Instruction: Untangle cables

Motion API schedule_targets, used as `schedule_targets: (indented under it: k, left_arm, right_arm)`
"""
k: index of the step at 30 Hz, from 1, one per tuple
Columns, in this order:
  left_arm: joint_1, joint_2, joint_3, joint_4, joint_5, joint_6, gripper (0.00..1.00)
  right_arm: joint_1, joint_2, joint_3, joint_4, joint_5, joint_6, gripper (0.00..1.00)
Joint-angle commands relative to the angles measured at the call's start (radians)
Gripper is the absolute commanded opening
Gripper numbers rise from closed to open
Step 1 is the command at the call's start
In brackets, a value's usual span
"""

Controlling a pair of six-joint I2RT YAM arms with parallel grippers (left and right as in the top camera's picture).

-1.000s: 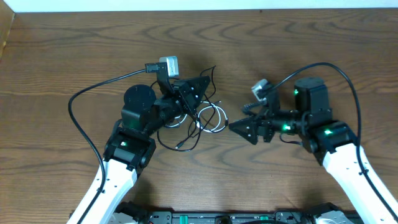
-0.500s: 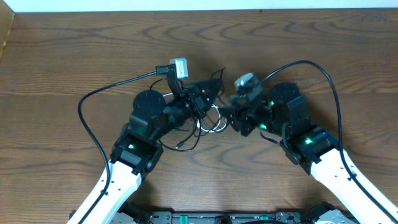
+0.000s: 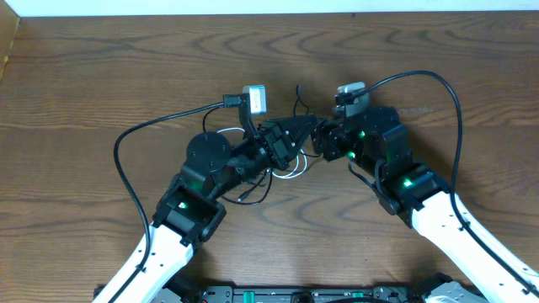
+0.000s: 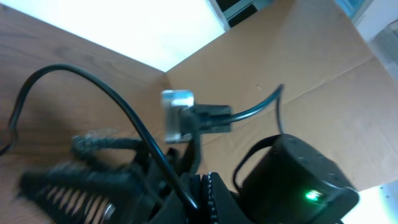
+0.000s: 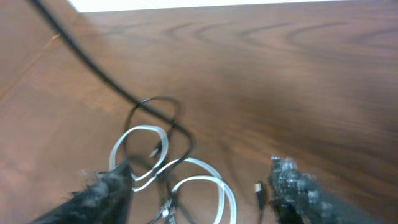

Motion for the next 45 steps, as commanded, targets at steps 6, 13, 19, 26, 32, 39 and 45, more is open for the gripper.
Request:
schedule_targets:
  k: [6,13,19,26,32,39,45]
  left_arm:
    - [-0.003,-0.022,0.008,0.013,0.018,0.005,0.07]
    - [-0.003,-0.029,0.008,0.013,0.024,0.005,0.08]
    - [-0.003,-0.037,0.008,0.013,0.024,0.005,0.07]
    - [-0.003,-0.037,0.008,0.002,0.024,0.006,0.07]
    - [-0.003,-0.037,0.008,-0.049,0.011,0.091,0.07]
    - [0.001,-0.037,0.008,-0.303,-0.217,0.307,0.34]
    - [0.022,-0.037,0.008,-0.527,-0.393,0.381,0.38]
  right_arm:
    - [0.001,0.015,0.008,0.035,-0.208,-0.050,0.78]
    - [0.001,0.034,0.008,0.113,-0.107,-0.077,0.74]
    - [0.002,0.100,0.008,0.154,-0.139,-0.076,0.54]
    - [0.002,0.146,0.008,0.222,-0.216,-0.076,0.16]
    - [0.001,0.146,0.008,0.214,-0.216,-0.076,0.02]
    - [-0.011,0.146,0.008,0.034,-0.117,-0.076,0.01]
    - [-0.084,0.138,0.010,-0.183,0.077,-0.091,0.01]
